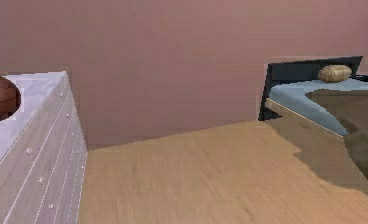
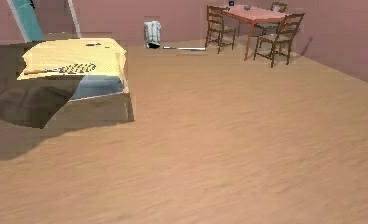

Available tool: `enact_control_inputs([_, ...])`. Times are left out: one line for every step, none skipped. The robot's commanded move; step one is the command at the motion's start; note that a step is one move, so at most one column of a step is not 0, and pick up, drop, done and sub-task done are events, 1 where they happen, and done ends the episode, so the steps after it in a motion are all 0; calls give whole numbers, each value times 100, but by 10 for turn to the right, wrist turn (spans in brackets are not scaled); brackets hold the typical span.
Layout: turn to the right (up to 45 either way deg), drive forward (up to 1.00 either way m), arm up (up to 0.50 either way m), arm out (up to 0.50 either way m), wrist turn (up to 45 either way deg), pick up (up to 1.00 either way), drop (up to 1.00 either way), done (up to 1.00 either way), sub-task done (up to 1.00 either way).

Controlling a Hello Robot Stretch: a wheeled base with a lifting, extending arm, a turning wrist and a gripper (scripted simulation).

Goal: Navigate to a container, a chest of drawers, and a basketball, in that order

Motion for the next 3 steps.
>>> enact_control_inputs([60,0,0,0,0,0,0,0,0])
enact_control_inputs([0,30,0,0,0,0,0,0,0])
enact_control_inputs([-450,0,0,0,0,0,0,0,0])
